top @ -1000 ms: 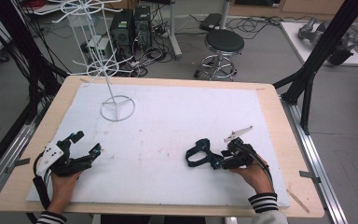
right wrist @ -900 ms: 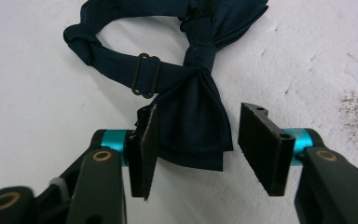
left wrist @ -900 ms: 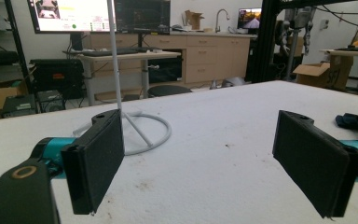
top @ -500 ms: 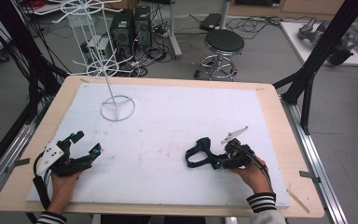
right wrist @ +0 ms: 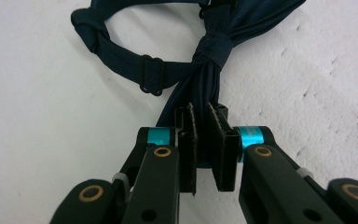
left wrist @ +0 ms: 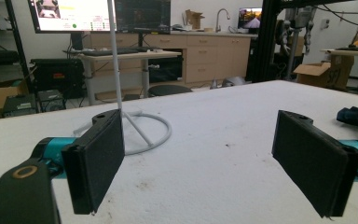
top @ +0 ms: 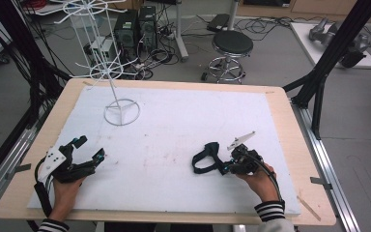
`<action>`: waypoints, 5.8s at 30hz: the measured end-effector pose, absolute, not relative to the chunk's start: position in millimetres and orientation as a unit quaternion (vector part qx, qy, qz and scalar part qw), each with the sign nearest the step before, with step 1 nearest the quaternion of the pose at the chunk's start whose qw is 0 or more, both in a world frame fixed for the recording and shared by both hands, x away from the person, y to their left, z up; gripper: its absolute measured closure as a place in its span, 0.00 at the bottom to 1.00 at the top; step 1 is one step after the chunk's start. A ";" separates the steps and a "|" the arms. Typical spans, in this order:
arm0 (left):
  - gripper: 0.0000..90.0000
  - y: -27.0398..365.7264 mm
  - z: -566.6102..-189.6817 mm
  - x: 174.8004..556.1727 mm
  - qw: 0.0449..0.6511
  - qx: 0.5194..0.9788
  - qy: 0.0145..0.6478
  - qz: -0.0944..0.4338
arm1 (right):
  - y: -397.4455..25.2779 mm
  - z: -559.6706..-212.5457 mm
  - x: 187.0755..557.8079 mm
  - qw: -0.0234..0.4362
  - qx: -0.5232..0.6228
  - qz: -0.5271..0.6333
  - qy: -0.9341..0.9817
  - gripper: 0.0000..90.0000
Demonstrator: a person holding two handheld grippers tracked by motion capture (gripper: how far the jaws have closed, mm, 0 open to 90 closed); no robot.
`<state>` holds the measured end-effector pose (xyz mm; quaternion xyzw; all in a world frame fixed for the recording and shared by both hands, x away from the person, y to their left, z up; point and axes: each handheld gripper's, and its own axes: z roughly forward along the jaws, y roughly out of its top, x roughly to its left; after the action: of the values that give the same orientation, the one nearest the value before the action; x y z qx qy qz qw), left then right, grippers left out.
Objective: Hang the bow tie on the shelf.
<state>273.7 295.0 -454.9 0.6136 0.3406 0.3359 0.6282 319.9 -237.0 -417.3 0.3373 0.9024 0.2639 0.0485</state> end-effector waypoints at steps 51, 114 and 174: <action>0.19 294.7 -454.9 273.6 0.628 0.612 0.341 0.338 | -139.3 -359.5 327.3 0.109 0.236 0.544 0.798 0.92; 0.19 295.0 -454.8 274.2 0.627 0.614 0.343 0.335 | -34.6 -296.6 382.4 0.097 0.171 0.638 0.745 0.92; 0.19 295.3 -455.1 273.1 0.629 0.612 0.340 0.338 | -6.9 -341.2 428.3 0.064 0.251 0.582 0.771 0.91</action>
<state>273.1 295.3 -455.1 0.6120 0.3398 0.3383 0.6289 428.3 -6.9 -341.2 0.2506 0.7706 0.5825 0.0643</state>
